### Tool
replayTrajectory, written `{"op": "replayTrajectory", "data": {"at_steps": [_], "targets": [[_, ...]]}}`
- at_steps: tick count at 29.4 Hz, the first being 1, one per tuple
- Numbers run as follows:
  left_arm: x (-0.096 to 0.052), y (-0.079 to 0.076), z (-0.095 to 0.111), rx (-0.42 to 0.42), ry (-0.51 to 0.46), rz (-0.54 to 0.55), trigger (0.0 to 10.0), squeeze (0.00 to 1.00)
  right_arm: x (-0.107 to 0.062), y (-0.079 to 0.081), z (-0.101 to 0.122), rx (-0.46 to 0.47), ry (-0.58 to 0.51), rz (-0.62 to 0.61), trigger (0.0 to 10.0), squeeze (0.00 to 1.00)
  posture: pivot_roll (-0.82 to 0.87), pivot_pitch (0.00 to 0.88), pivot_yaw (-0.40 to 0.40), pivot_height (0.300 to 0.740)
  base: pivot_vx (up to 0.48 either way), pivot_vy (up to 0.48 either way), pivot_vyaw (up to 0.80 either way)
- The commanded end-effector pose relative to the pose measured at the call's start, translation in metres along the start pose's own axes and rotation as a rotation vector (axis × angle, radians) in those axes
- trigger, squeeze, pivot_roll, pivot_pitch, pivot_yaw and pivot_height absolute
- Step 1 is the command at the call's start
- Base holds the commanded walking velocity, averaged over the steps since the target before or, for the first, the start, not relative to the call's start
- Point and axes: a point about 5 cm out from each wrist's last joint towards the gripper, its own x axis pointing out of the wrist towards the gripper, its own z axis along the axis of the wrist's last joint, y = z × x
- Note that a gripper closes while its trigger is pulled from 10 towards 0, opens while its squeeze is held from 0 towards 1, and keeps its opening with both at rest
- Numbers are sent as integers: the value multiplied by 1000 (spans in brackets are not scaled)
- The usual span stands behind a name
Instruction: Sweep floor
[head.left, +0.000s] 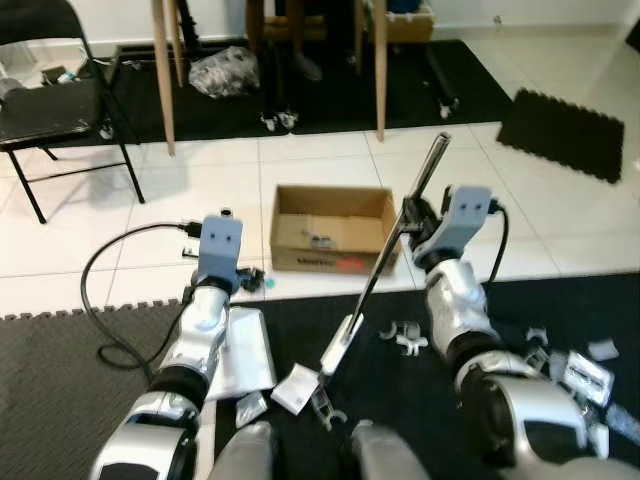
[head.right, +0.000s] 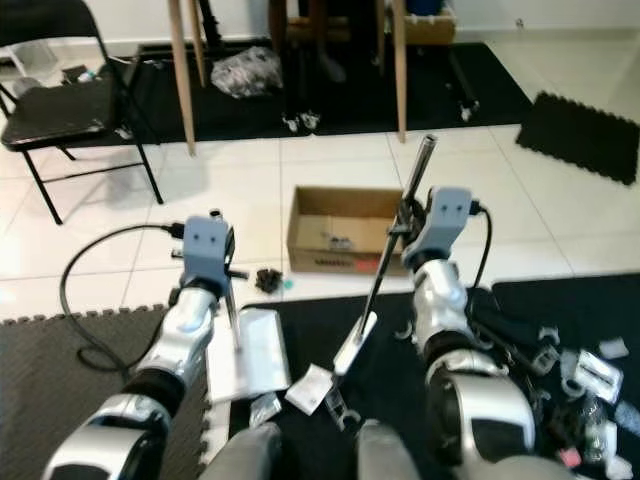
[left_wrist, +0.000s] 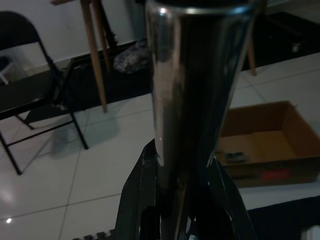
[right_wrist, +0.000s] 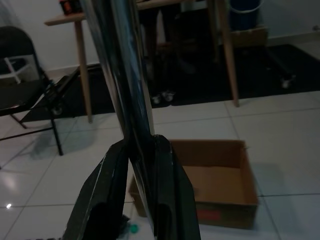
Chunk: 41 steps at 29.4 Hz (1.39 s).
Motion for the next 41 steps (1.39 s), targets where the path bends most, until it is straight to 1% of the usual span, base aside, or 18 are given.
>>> {"op": "replayTrajectory", "data": {"at_steps": [1, 22, 25, 29, 41], "targets": [[4, 2, 10, 18, -48, -3, 10000, 0, 1, -5, 6, -5, -25, -8, 10000, 0, 3, 19, 15, 740, 480, 0, 0], [4, 1, 9, 16, -45, -3, 10000, 0, 0, -6, 5, -2, -23, -9, 10000, 0, 1, 29, 14, 740, 480, 0, 0], [4, 1, 9, 13, -41, 0, 10000, 0, 0, -6, 5, -1, -22, -9, 10000, 0, 1, 30, 14, 740, 316, 0, 0], [3, 1, 9, 1, -39, 4, 10000, 0, 0, -5, 5, -1, -22, -9, 10000, 0, 1, 30, 14, 740, 0, 0, 0], [4, 0, 9, 5, -40, -3, 10000, 0, 0, -5, 5, -1, -22, -8, 10000, 0, 1, 32, 14, 740, 0, 0, 0]]}}
